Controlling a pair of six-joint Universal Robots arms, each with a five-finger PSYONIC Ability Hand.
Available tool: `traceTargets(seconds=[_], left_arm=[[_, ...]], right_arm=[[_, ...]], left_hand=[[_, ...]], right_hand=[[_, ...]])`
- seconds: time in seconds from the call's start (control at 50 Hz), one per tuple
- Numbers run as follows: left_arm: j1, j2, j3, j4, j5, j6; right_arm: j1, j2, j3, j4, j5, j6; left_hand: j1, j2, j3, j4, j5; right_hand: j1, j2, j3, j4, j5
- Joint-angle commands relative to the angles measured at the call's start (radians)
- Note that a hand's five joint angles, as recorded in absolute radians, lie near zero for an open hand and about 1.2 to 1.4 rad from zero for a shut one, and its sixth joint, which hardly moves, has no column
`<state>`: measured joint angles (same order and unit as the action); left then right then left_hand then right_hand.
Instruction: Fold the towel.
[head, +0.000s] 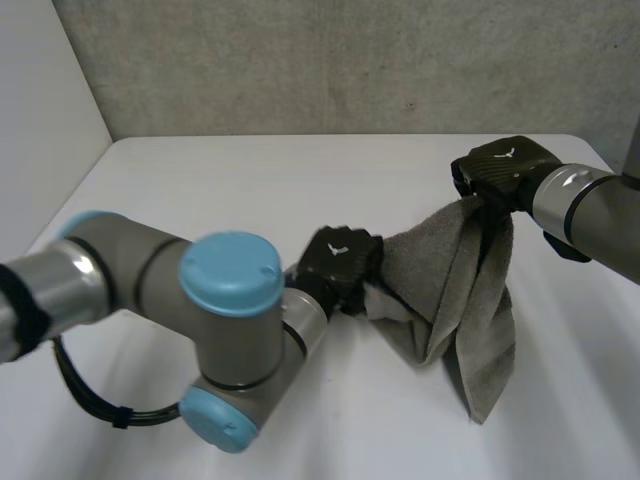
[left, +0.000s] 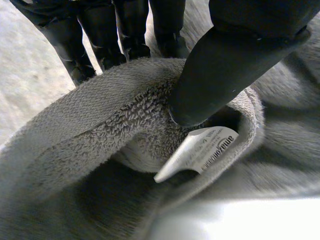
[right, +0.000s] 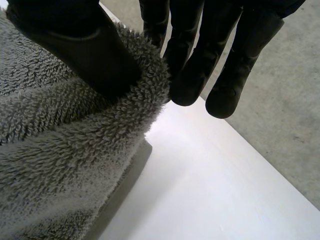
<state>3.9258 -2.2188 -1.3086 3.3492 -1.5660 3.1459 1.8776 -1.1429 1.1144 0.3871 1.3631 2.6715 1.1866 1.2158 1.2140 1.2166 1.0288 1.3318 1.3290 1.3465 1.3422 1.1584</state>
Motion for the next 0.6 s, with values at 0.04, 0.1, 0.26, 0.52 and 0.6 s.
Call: traceTargets(seconds=[0.04,0.1,0.26,0.52,0.6], left_arm=[[0.182,0.276,-0.176,-0.004,0.011,-0.007],[0.254,0.367,-0.237,-0.005,0.014,-0.003],[0.411,0.504,-0.401,-0.014,0.111,-0.015],[0.434,0.291,-0.393,-0.016,0.187,-0.023],[0.437,0.229,-0.183,-0.014,0.173,-0.040]], right_arm=[[-0.058,-0.046,-0.013,0.119,0.001,-0.059],[-0.068,-0.086,-0.013,0.185,-0.002,-0.088],[-0.055,-0.091,0.027,0.251,-0.001,-0.102],[0.015,0.124,-0.062,0.184,0.010,-0.130],[0.037,0.198,-0.255,0.025,0.016,-0.125]], left_hand=[[0.210,0.180,0.182,0.180,0.193],[0.210,0.180,0.182,0.180,0.193],[0.210,0.180,0.182,0.180,0.193],[0.210,0.180,0.182,0.180,0.193],[0.210,0.180,0.182,0.180,0.193]], right_hand=[[0.064,0.067,0.050,0.054,0.063],[0.064,0.067,0.050,0.054,0.063],[0.064,0.067,0.050,0.054,0.063],[0.064,0.067,0.050,0.054,0.063],[0.064,0.067,0.050,0.054,0.063]])
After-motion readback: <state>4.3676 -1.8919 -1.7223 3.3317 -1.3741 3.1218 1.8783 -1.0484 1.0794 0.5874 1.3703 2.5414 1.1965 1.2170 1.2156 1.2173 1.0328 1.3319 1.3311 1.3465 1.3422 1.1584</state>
